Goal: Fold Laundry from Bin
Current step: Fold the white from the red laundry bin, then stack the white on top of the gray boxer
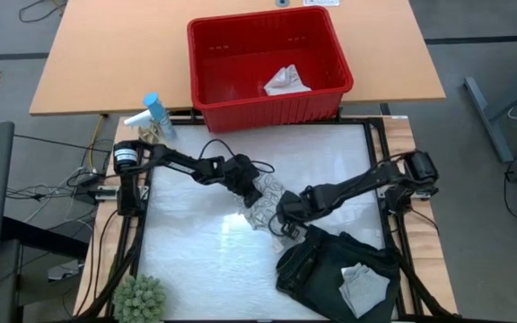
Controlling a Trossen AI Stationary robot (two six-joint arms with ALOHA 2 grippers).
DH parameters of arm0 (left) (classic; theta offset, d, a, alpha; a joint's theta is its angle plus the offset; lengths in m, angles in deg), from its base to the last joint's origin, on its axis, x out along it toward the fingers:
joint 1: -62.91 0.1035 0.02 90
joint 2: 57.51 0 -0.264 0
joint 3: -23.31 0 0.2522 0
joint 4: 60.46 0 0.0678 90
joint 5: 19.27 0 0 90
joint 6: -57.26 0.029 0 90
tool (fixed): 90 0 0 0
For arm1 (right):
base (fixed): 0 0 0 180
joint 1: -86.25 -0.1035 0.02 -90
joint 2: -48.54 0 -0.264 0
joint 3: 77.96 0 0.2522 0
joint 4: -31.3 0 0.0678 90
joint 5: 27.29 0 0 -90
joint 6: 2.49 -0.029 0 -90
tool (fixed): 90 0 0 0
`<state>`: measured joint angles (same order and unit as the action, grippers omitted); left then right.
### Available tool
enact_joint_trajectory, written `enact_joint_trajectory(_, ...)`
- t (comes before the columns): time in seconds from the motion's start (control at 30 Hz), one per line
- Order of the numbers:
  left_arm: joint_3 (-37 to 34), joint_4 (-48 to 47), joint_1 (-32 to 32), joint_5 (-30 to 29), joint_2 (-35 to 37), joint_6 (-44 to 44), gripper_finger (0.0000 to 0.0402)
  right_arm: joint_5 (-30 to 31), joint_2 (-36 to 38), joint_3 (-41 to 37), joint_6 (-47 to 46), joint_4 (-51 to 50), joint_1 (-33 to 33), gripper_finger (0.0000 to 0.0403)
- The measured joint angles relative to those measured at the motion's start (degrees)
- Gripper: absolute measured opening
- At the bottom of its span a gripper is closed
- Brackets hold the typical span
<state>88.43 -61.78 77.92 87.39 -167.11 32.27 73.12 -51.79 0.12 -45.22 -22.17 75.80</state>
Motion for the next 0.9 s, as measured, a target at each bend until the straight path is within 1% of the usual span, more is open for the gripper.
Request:
enact_joint_trajectory(0.1,0.02,-0.33,1.55,-0.39,0.02,-3.02,0.0,0.02,-0.35,-1.91,2.57,1.43,2.57,0.0025)
enact_joint_trajectory(0.17,0.06,-0.43,2.76,0.73,0.02,-4.86,0.0,0.11,-0.2,-3.94,4.01,4.15,4.62,0.0021)
enact_joint_trajectory(0.33,0.07,-0.19,5.23,3.11,0.29,-8.67,0.0,0.28,0.09,-6.06,11.21,5.8,12.43,0.0026)
enact_joint_trajectory(0.5,-0.27,1.14,6.74,2.04,1.64,-10.91,0.0,0.14,-0.09,-5.25,18.87,6.37,21.65,0.0031)
enact_joint_trajectory(0.6,-0.27,1.35,7.69,1.54,3.28,-12.2,0.0,-1.51,0.09,-3.75,20.78,6.12,25.72,0.0028)
enact_joint_trajectory(0.67,-0.26,1.53,8.21,2.15,4.54,-13.35,0.0,-2.43,0.88,-2.67,20.74,5.8,27.35,0.0027)
enact_joint_trajectory(0.77,-0.27,1.63,8.92,2.45,7.47,-14.52,0.0,-3.2,2.9,-0.93,21.55,5.69,27.95,0.0029)
enact_joint_trajectory(0.9,-0.16,1.93,10.03,0.62,13.21,-14.48,0.0,-3.23,6.12,0.13,21.64,5.22,28.3,0.0036)
